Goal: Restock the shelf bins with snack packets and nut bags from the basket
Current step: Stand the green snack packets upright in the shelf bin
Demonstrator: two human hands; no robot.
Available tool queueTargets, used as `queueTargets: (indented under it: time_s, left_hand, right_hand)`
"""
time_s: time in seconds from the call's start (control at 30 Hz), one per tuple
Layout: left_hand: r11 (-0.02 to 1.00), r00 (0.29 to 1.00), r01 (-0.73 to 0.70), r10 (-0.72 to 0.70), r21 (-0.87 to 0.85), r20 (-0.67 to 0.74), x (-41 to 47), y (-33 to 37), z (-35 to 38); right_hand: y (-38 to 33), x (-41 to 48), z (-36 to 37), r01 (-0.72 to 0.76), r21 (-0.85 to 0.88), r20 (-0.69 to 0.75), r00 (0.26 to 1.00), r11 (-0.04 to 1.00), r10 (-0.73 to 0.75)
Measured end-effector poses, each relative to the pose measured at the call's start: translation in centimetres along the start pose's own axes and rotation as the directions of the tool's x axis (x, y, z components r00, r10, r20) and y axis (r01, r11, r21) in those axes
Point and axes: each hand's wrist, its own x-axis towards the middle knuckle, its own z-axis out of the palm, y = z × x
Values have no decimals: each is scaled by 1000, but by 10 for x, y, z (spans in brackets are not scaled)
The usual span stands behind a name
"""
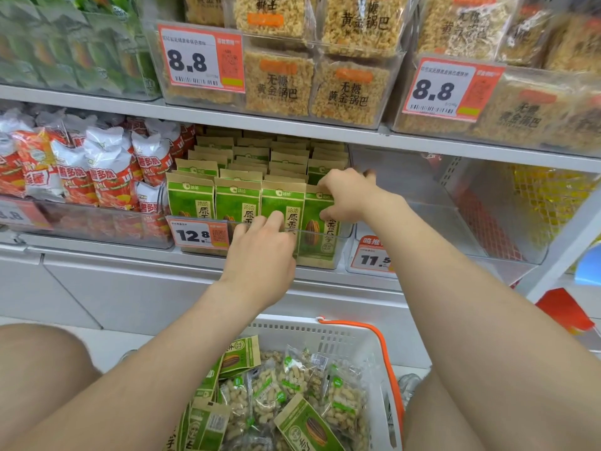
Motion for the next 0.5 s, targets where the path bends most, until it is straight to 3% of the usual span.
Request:
queueTargets:
  time_s: [0.5]
  left_hand:
    - [1000, 1000, -5, 5, -8, 12, -2, 0, -2]
  right_hand:
    - [-7, -1, -6, -7, -104, 98, 995, 995, 17]
